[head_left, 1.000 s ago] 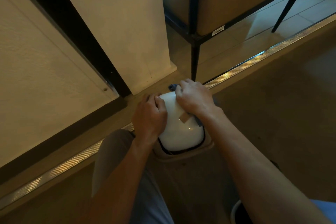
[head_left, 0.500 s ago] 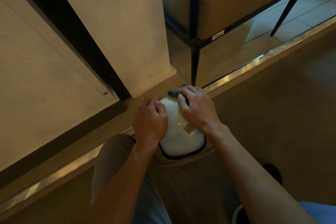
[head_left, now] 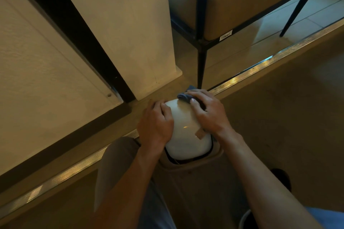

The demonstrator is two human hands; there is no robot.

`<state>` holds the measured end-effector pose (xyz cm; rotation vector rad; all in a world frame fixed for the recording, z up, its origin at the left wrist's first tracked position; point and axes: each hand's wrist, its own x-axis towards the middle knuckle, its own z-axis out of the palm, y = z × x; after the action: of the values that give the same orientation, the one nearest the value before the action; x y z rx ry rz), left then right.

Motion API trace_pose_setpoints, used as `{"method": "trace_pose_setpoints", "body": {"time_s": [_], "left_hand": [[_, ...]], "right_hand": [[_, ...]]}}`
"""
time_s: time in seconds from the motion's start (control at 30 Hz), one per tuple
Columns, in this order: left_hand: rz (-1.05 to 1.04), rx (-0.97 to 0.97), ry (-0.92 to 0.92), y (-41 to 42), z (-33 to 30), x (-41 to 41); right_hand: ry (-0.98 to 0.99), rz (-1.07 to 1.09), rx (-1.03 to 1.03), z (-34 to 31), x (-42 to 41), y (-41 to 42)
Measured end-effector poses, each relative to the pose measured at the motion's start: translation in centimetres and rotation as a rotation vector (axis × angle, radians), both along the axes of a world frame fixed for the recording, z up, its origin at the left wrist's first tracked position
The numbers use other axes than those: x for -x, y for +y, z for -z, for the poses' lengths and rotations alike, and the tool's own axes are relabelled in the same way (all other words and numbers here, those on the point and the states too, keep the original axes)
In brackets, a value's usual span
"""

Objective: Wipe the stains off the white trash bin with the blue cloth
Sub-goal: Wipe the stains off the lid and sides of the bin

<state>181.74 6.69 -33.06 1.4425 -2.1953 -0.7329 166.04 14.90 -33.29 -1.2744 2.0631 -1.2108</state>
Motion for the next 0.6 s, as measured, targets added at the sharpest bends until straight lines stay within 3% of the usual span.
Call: {"method": "trace_pose_setpoints", "body": {"time_s": [0.1,0.2,0.27,0.4,0.47,0.6], "left_hand": [[0.006,0.011,0.004,0.1,0.1,0.1],[0.007,0.008,0.027,0.0,0.1,-0.1],[0.005,-0.006,0.039,-0.1,0.2,-0.1],[-0.003,0.017,0.026,-0.1,0.4,0.1],[-0.001,0.025,0.021,-0.1,0.4,0.1],[0.003,0.012,0.031,-0.2,0.5,0.1]], "right_hand": [[-0.012,0.071,-0.197,-0.8,0.4,-1.9],[0.177,0.059,-0.388,-2.0,0.1,-4.0],[0.204,-0.048,-0.296,-2.1,0.0,-3.8],[-0.004,-0.072,-0.059,-1.2,0.9,-2.1],[-0.013,0.032,-0.157,-0.5,0.9,-2.7],[0.207,0.148,-0.349,-0.3,0.1,-4.6]]}}
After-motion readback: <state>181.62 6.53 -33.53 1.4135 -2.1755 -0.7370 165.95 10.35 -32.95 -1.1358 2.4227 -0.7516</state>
